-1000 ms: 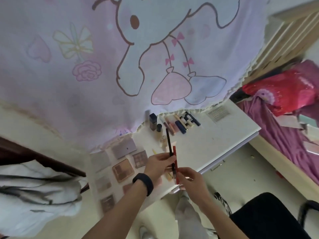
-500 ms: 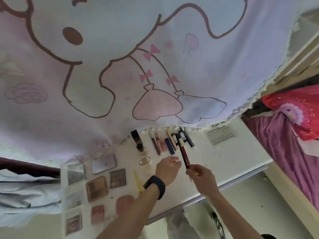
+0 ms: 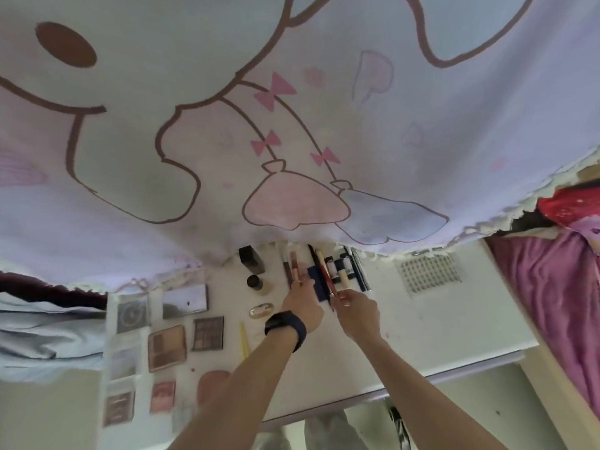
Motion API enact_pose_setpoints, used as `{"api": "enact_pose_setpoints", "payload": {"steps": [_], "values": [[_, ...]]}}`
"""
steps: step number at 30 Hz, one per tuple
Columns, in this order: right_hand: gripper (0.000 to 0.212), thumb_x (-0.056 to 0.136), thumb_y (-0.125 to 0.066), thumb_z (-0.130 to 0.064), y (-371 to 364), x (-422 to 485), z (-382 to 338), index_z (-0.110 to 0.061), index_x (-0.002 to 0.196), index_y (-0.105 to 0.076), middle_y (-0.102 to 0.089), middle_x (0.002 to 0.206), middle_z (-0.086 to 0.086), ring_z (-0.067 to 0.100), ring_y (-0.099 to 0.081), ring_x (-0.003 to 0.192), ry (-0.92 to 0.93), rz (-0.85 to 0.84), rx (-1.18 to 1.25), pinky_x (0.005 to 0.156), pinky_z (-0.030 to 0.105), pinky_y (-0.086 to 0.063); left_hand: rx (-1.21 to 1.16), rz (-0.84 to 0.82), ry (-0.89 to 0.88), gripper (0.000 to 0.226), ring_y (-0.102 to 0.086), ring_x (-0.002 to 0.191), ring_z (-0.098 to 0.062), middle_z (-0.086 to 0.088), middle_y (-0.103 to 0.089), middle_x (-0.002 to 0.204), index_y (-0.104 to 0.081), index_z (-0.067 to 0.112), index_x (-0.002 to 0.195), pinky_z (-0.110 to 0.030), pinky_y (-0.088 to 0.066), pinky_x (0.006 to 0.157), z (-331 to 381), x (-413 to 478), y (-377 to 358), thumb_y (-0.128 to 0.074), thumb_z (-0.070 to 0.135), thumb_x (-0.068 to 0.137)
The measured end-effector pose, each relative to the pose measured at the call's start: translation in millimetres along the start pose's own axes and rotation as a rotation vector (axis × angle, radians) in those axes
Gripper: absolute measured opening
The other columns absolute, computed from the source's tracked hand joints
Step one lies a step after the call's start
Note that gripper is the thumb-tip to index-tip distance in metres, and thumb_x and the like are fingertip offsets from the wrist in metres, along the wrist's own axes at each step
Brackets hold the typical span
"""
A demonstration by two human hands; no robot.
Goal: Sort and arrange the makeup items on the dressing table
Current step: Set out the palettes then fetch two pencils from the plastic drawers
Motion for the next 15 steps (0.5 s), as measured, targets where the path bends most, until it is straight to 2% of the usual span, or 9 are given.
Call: {"api": "enact_pose_setpoints", "payload": {"steps": [2,4,7,10,15], "values": [[0.020,0.096,-0.056,-0.036,4,-2,5,-0.029,0.095,-0.074,-0.069,0.069,-0.010,0.008,-0.062,0.063,0.004,0.035,0.044,0.054,0.024,-0.044,0.041,-0.011,-0.030,0.055,-0.040,0.137,-0.031,-0.012,-0.035,0.152,-0.034,0.016,0.150,-0.037,-0.035,0.113,1,6,-4,-0.046,0.008,0.096],[0.019,0.096,-0.055,-0.039,10,-5,13,-0.033,0.092,-0.073,-0.067,0.066,-0.014,0.006,-0.061,0.056,-0.002,0.060,0.088,0.048,0.019,-0.041,0.118,-0.025,-0.082,0.054,-0.036,0.139,-0.030,-0.011,-0.032,0.154,-0.034,0.017,0.149,-0.038,-0.033,0.115,2,12,-10,-0.047,0.011,0.097],[0.017,0.095,-0.057,-0.047,23,-11,26,-0.041,0.097,-0.073,-0.068,0.083,-0.019,0.001,-0.062,0.065,-0.013,0.102,0.129,0.053,0.015,-0.041,0.254,-0.036,-0.135,0.059,-0.019,0.149,-0.031,-0.009,-0.019,0.161,-0.029,0.018,0.152,-0.040,-0.024,0.120,4,19,-20,-0.049,0.017,0.097],[0.020,0.096,-0.059,-0.046,40,-7,37,-0.036,0.101,-0.076,-0.063,0.090,-0.016,0.000,-0.060,0.075,-0.005,0.185,0.161,0.059,0.015,-0.039,0.370,0.006,-0.172,0.065,0.002,0.153,-0.030,-0.006,-0.007,0.166,-0.023,0.021,0.155,-0.045,-0.014,0.124,8,25,-25,-0.051,0.021,0.096],[0.025,0.098,-0.056,-0.045,56,9,45,-0.032,0.107,-0.075,-0.060,0.094,-0.017,-0.001,-0.058,0.077,-0.008,0.242,0.130,0.058,0.017,-0.038,0.469,0.003,-0.176,0.071,0.014,0.151,-0.035,-0.007,0.003,0.166,-0.014,0.021,0.157,-0.050,-0.009,0.123,8,26,-31,-0.051,0.023,0.096]]}}
Point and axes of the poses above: each hand's wrist, its own x-axis towards the middle knuckle, its own y-axis out of the back of the hand, z = x × y, the point moved 8 cm from there along x, towards the middle knuckle
